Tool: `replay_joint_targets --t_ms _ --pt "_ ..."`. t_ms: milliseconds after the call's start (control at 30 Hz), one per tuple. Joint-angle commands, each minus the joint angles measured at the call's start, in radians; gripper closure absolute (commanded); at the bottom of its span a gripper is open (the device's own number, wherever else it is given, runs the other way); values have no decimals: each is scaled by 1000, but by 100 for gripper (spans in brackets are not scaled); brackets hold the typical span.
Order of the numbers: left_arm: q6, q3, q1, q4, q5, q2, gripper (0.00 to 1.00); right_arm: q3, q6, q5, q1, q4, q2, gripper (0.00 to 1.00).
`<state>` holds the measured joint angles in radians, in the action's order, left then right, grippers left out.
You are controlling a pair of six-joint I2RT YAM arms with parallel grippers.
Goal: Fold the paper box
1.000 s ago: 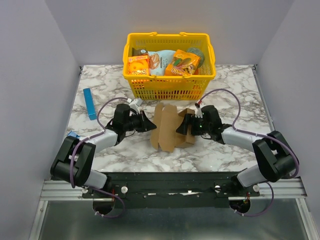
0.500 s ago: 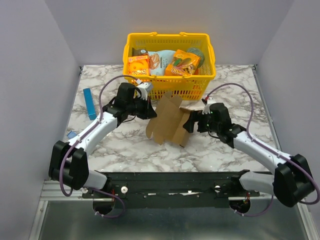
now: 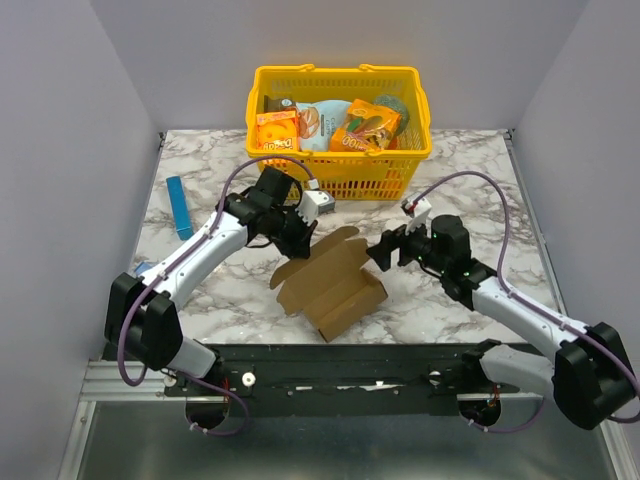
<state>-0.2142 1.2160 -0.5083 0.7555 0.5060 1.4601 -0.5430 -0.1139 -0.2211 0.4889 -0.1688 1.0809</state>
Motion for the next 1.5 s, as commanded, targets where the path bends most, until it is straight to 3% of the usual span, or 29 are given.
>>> replay_joint_targets --t_ms 0,233,367,633,733,1000,1133,1267,1300,1433,1467 --pt "-122 17 -48 107 -30 -1 100 -21 74 -147 -3 -175 68 4" --pt "-134 1 -67 84 -61 -53 100 -38 129 -263 -3 -164 131 6" --pt "-131 0 -73 76 -81 -61 100 -25 117 -414 -1 -190 145 9" --pt "-136 -9 -93 64 -90 -92 100 -51 117 -377 -1 -186 206 11" --pt "-132 -9 -96 61 -103 -96 100 -69 117 -392 -3 -173 220 19" --pt "-126 -4 -98 51 -107 -92 100 -66 72 -452 -3 -182 224 73" --pt "-120 2 -98 44 -109 -95 100 -75 66 -489 -1 -182 238 79" --pt "-100 8 -98 22 -142 -96 100 -72 66 -495 5 -184 237 99" --pt "-85 14 -98 15 -161 -95 100 -71 66 -483 8 -187 232 99" --pt "8 22 -95 -86 -264 -102 31 -26 71 -376 10 -219 162 99" --pt "45 13 -93 -120 -282 -115 23 -5 77 -321 10 -224 145 99"
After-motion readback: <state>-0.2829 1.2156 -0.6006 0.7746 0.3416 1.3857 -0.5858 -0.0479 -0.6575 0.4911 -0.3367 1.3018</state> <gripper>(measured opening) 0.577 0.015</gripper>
